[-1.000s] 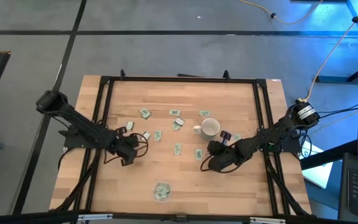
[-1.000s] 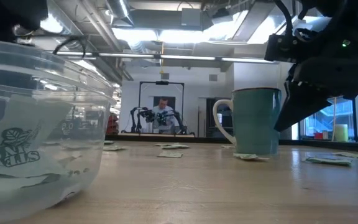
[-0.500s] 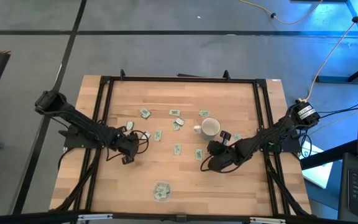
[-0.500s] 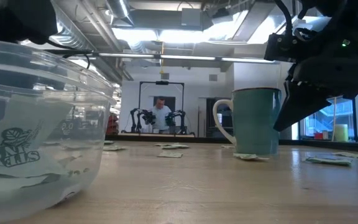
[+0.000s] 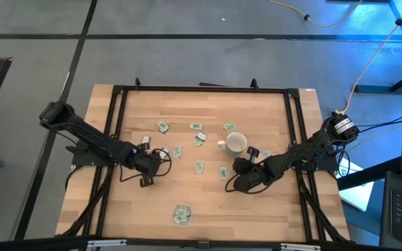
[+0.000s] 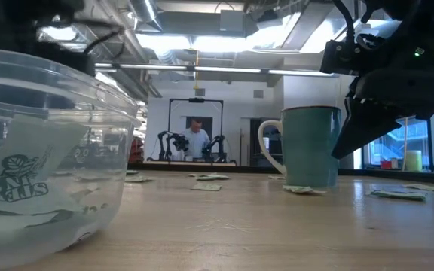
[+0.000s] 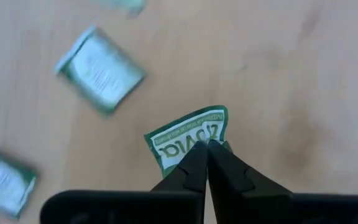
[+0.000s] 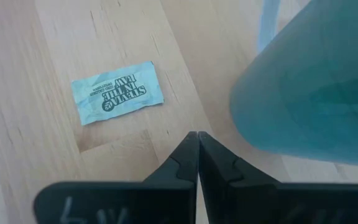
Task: Pick and place Stevia / Truvia into bins
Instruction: Put the green stevia packet into the transparent bin
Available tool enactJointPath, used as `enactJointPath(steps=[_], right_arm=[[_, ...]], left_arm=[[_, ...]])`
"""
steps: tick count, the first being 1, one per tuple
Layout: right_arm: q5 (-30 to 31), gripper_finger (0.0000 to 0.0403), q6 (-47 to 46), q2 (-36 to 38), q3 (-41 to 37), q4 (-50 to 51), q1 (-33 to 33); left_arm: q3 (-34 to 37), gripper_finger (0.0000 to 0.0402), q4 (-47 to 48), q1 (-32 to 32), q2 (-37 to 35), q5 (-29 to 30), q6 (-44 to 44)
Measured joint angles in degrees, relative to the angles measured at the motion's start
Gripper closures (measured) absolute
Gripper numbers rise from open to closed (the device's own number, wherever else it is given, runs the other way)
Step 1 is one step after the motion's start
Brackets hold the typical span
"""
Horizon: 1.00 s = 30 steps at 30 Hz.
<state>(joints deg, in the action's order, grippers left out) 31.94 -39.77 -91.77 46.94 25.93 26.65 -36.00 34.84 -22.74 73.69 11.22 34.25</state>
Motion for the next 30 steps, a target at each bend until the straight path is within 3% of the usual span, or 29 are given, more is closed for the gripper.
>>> enactJointPath(steps=[10,19,30], right_arm=[[0.0,0.0391,0.0,0.0,0.0,0.0,-0.01],[0.0,0.0391,0.0,0.0,0.02,-0.91,-0.02],[0.0,0.0391,0.02,0.0,0.02,-1.53,-0.01]], left_arm=[[-6.0,0.0398,-27.84,-1.51,0.02,-11.82,-17.79],[-16.77,0.0398,-26.0,-4.99,10.67,-15.34,-24.38],[-29.65,0.0396,-14.65,-9.38,25.76,-17.14,-27.43]])
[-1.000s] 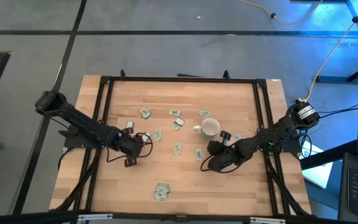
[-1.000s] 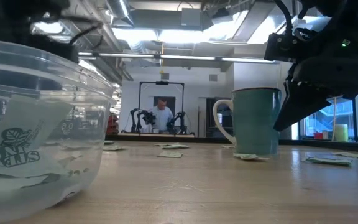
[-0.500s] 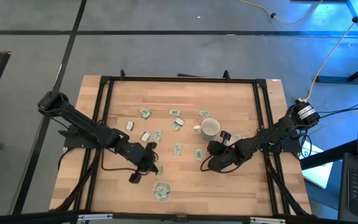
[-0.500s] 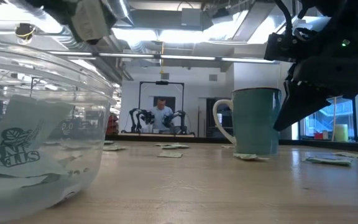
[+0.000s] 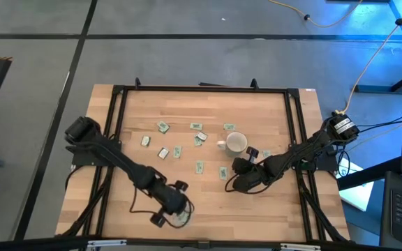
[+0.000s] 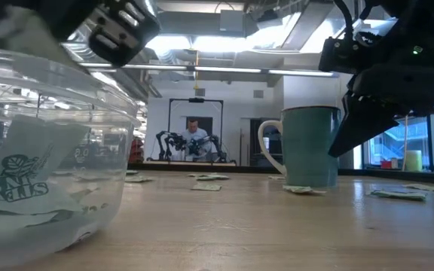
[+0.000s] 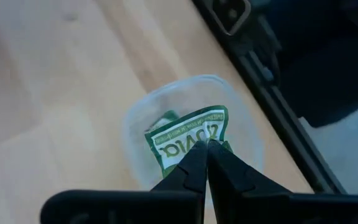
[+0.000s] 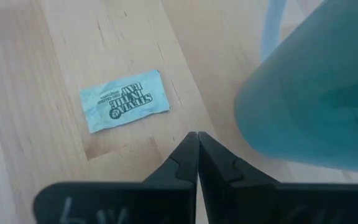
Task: Pick and place Stevia / Truvia into bins
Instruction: Put the green stevia packet into the transparent bin, then put the light green stevia packet into the transparent bin
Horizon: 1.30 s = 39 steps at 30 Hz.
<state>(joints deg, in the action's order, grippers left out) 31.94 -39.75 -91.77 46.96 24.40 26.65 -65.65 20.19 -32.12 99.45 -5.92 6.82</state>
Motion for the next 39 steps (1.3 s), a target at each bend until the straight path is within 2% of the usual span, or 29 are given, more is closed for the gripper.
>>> enactJointPath(steps=[8,13,16,21,26,31,36,39], right_arm=[[0.0,0.0391,0.0,0.0,0.0,0.0,-0.02],[-0.04,0.0391,1.48,0.0,0.0,-1.76,-0.02],[-0.02,0.0391,6.34,0.0,0.0,-6.99,0.01],[-0.04,0.0391,18.5,0.0,0.0,-21.31,0.01],[-0.04,0.0391,30.32,0.02,0.0,-35.35,-0.28],[-1.33,0.0391,36.56,-1.38,0.02,-41.73,-2.35],[-9.85,0.0391,37.0,-5.72,0.03,-46.4,-6.1],[-12.39,0.0391,37.01,-7.87,0.02,-48.06,-7.31]], left_arm=[[-0.9,0.0392,0.71,-1.18,2.94,1.12,0.7],[-0.94,0.037,0.95,-0.74,2.66,1.27,2.35],[-0.96,0.0356,1.06,-0.77,2.29,1.02,2.07],[-0.96,0.0343,2.29,-0.66,1.34,0.66,1.29],[-0.94,0.0346,9.21,-0.39,-3.47,1.12,0.49],[0.73,0.0354,9.98,0.08,-10.59,2.46,-1.92],[7.95,0.0356,5.36,1.04,-19.53,10.81,-0.8],[14.6,0.0351,-0.65,2.26,-24.87,14.25,-0.07]])
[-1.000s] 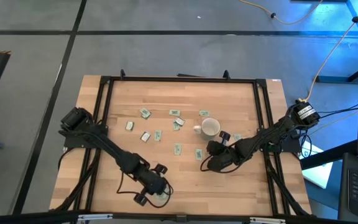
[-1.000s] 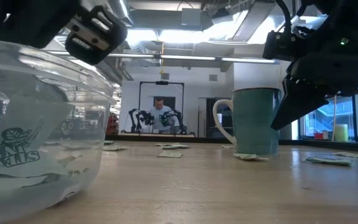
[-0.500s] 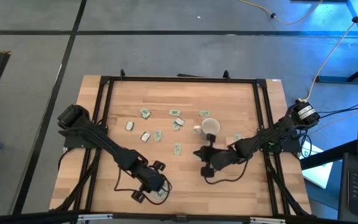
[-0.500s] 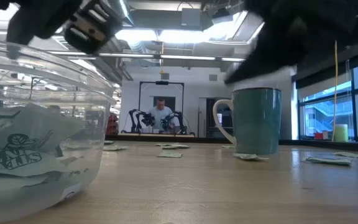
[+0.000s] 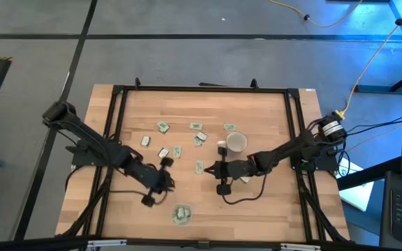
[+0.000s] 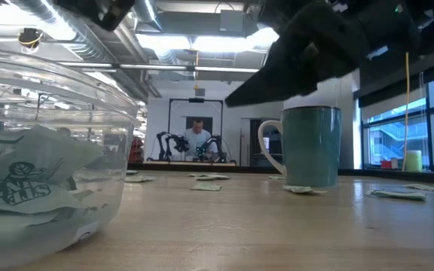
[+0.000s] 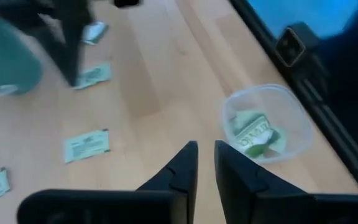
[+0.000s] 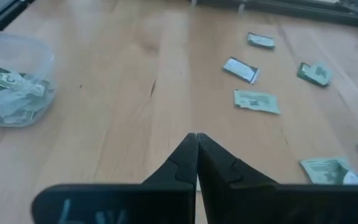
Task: Pick and place Stevia / Truvia into bins
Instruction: Put the light green stevia packet into the transparent bin
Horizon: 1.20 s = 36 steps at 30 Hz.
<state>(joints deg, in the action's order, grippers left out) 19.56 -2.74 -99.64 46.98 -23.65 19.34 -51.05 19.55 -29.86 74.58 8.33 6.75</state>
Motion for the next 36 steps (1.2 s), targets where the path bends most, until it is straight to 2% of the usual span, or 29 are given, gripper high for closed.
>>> enactJointPath(steps=[7,15,18,22,28,36], right_arm=[[-0.34,0.0383,0.26,-1.18,0.0,-3.03,-0.33],[-0.27,0.0303,-0.85,-1.18,0.0,-3.8,-0.49],[-0.27,0.0283,1.66,-1.18,0.0,-5.5,-0.49],[-0.26,0.0275,1.61,-1.85,0.0,-6.42,-0.83],[-0.21,0.0284,-0.07,-6.0,0.76,-6.29,-3.31],[-4.35,0.0298,-1.55,-13.04,5.35,-2.53,-4.88]], left_arm=[[16.76,0.0333,-16.63,3.68,-10.02,2.08,0.16],[30.43,0.0327,-33.93,7.63,-14.01,5.91,-0.03],[33.04,0.0327,-37.23,8.36,-14.01,7.63,-0.03],[34.71,0.0327,-38.92,9.16,-13.98,10.57,-0.02],[34.71,0.0327,-39.07,9.87,-13.98,10.67,-0.03],[34.71,0.0327,-39.05,9.87,-13.96,12.2,-0.05]])
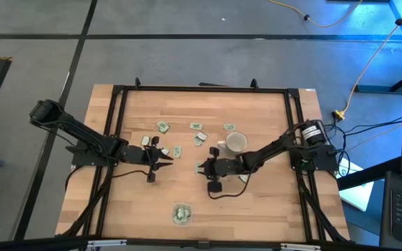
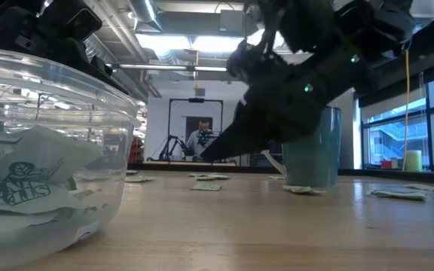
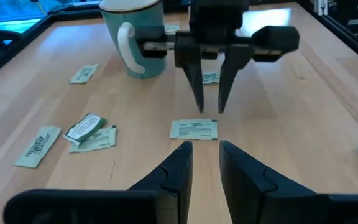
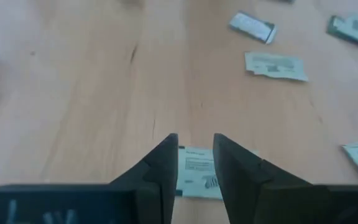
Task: Pick and place Stevia / Truvia into bins
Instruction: Put the light green stevia packet into the transparent bin
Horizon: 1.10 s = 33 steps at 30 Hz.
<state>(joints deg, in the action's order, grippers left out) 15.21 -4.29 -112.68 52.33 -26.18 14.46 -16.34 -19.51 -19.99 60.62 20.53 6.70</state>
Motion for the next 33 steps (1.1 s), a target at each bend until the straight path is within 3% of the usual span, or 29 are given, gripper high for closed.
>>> enactJointPath(steps=[13,27,33], right_arm=[[-0.2,0.0302,-6.37,-4.84,10.04,20.17,-1.6],[-1.45,0.0392,-3.96,-6.22,11.49,21.38,-1.86],[-2.41,0.0394,-0.94,-6.72,16.35,24.99,0.11]], left_arm=[[0.0,0.0327,0.0,-0.02,0.0,0.0,-1.49],[0.0,0.0327,0.0,-0.02,0.0,0.1,-1.51],[0.0,0.0327,-0.12,-0.41,1.46,1.62,-8.39]])
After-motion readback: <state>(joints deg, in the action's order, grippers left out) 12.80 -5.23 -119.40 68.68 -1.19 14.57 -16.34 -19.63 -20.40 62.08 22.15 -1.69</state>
